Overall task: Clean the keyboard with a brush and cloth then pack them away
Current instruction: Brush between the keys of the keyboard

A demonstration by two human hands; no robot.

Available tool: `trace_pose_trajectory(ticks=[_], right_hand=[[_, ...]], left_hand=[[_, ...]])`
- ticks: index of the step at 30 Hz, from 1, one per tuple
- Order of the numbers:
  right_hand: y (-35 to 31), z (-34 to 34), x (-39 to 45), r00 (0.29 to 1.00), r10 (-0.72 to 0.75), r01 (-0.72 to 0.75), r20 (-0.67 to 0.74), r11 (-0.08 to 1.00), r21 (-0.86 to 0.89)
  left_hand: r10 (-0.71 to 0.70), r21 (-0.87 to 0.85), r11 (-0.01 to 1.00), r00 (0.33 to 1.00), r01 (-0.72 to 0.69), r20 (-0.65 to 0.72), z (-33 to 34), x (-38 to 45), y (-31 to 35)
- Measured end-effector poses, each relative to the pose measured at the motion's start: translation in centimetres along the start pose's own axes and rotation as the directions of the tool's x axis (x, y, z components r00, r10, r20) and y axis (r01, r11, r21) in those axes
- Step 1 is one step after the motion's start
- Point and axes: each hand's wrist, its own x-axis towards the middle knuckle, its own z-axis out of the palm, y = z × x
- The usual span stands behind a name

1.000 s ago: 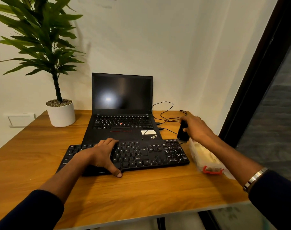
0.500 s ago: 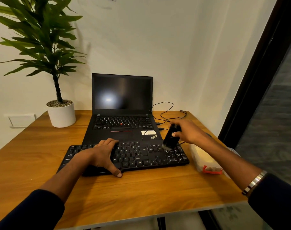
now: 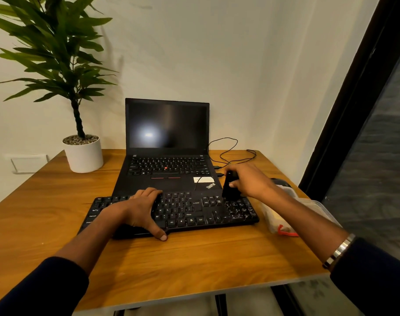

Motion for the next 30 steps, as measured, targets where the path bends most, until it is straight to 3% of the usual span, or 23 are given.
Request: trace_pose_trajectory(ticks=[3, 13, 21, 27, 30], right_hand=[[-0.2, -0.7, 0.3, 0.997, 0.043, -0.054, 0.061, 0.977, 0.206], [2.9, -2.4, -0.7, 0.995, 0.075, -0.082, -0.060, 0.989, -0.122], [-0.2, -0.3, -1.6, 0.999, -0.005, 0.001, -0.033, 0.992, -0.128], [-0.9, -1.0, -1.5, 1.000, -0.003, 0.001, 0.030, 0.998, 0.062], [0.4, -1.2, -1.7, 1.000, 0.017, -0.017, 0.010, 1.000, -0.006]], left_hand=[[0.002, 0.003, 1.000, 1.000, -0.002, -0.003, 0.1, -0.1, 0.1], [0.006, 0.005, 1.000, 1.000, -0.006, 0.002, 0.0, 0.0, 0.1], [-0.001, -0.009, 1.000, 1.000, 0.001, 0.001, -0.1, 0.0, 0.0], [-0.007, -0.012, 1.000, 1.000, 0.007, 0.002, 0.0, -0.1, 0.2], [-0.007, -0.013, 1.000, 1.000, 0.007, 0.007, -0.1, -0.1, 0.2]])
